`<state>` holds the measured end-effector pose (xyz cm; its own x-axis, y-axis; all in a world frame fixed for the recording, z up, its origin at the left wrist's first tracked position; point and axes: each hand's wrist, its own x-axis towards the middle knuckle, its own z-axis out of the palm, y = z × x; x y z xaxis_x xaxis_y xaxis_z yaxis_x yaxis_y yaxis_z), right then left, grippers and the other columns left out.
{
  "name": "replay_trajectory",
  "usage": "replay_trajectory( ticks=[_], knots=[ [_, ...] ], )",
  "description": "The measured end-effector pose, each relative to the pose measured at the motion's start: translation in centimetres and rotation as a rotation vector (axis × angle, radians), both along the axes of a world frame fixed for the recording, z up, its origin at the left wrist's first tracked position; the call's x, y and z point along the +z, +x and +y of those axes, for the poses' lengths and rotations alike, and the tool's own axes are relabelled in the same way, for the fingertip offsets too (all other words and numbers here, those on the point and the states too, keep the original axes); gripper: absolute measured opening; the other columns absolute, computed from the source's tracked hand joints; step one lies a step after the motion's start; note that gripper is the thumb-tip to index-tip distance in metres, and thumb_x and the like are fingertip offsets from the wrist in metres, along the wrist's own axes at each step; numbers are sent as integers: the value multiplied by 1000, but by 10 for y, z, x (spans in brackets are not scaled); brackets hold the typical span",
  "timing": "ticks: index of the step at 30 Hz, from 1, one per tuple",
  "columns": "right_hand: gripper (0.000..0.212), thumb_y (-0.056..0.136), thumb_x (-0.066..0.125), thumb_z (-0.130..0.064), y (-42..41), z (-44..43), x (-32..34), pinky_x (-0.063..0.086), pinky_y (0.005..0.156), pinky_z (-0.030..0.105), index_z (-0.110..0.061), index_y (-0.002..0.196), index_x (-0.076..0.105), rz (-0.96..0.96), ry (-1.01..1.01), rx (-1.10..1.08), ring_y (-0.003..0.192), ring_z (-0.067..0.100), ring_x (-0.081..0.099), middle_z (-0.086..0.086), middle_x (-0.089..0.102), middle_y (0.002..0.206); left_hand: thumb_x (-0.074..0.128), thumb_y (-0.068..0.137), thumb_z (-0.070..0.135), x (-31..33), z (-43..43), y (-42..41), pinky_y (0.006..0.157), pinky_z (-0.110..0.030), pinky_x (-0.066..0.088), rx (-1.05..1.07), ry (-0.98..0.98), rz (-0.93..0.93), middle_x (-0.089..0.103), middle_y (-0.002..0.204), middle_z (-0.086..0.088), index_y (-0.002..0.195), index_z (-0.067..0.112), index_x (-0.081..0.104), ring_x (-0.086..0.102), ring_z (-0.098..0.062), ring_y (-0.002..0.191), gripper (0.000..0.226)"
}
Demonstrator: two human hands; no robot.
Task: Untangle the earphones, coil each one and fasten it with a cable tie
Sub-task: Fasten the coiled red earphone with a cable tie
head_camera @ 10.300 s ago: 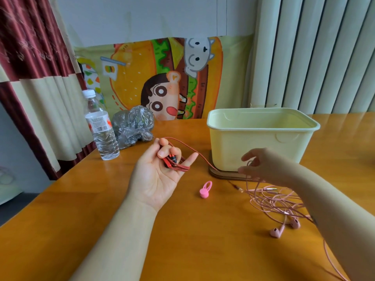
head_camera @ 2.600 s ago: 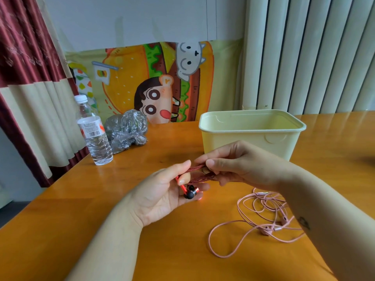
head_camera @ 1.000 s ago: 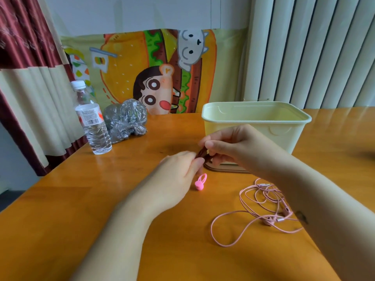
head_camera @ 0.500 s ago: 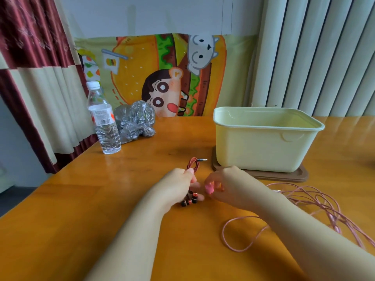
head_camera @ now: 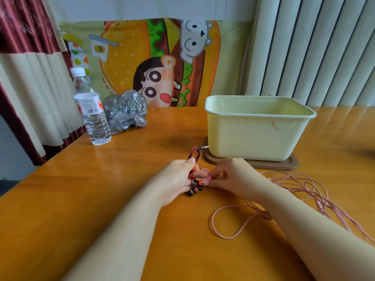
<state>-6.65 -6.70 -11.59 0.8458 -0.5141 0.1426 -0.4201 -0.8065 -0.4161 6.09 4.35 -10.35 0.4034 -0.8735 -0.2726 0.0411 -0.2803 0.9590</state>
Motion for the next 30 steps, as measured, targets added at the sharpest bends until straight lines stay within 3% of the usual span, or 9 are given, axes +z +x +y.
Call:
replay_trajectory(
  ticks=[5, 7, 8, 11, 14, 17, 19, 22, 30],
  knots=[
    [20, 86, 66, -33, -5, 3, -2, 48, 72, 31, -23, 101, 75, -50, -15, 17, 76, 15, 57, 0, 67, 88, 29, 104, 28, 1, 2, -4, 93, -34, 49, -32, -19, -162, 66, 111, -7, 77, 11, 48, 66, -23, 101, 37],
    [19, 86, 66, -31, -4, 4, -3, 48, 71, 29, -22, 100, 75, -64, -21, 23, 74, 13, 57, -1, 67, 88, 28, 103, 35, -2, 3, -3, 96, -37, 47, -93, -5, -367, 66, 113, -1, 77, 16, 51, 63, -19, 104, 39],
    [18, 85, 66, -29, -4, 3, -4, 47, 71, 28, -21, 99, 75, -69, -18, 23, 74, 12, 57, -1, 66, 88, 28, 102, 39, -2, 3, -3, 95, -38, 46, -128, 8, -488, 66, 112, -1, 77, 19, 52, 62, -18, 100, 40],
    [17, 85, 66, -27, -6, 1, -3, 45, 69, 27, -20, 96, 76, -71, -9, 27, 71, 13, 56, 0, 66, 86, 28, 101, 41, -2, 3, -6, 72, -36, 43, -180, 26, -734, 64, 90, -10, 78, 21, 51, 55, -20, 77, 39],
    [15, 84, 66, -26, -7, 2, -3, 39, 60, 13, -21, 94, 76, -91, 5, 42, 62, 4, 52, -9, 63, 75, 28, 103, 35, -1, 4, -10, 60, -23, 35, -205, 2, -850, 54, 78, 2, 79, 18, 51, 46, -8, 67, 37],
    [15, 83, 66, -23, -5, 3, -5, 35, 57, 7, -21, 94, 76, -126, 27, 49, 58, -4, 51, -19, 57, 68, 30, 103, 31, -1, 3, -10, 60, -12, 36, -215, -33, -883, 57, 82, 6, 79, 17, 52, 50, -4, 73, 36],
    [17, 82, 66, -20, -4, 2, -8, 36, 59, 7, -20, 96, 75, -130, 42, 48, 59, -4, 50, -12, 63, 76, 30, 103, 31, -2, 3, -10, 63, -12, 37, -213, -45, -883, 59, 83, 6, 79, 16, 53, 55, -8, 78, 36],
    [19, 78, 65, -15, -2, -1, -12, 38, 61, 11, -17, 94, 75, -139, 48, 51, 63, 0, 50, -3, 69, 83, 30, 102, 33, -4, 3, -8, 76, -32, 45, -199, -45, -857, 64, 91, -3, 80, 16, 54, 59, -18, 87, 37],
    [4, 75, 64, -20, 2, 0, -17, 42, 60, 23, -22, 78, 64, -184, 42, 66, 63, 8, 52, -7, 60, 72, 32, 101, 39, -10, 1, -1, 86, -47, 48, -164, -55, -766, 67, 91, -4, 80, 18, 56, 62, -24, 90, 38]
  ],
)
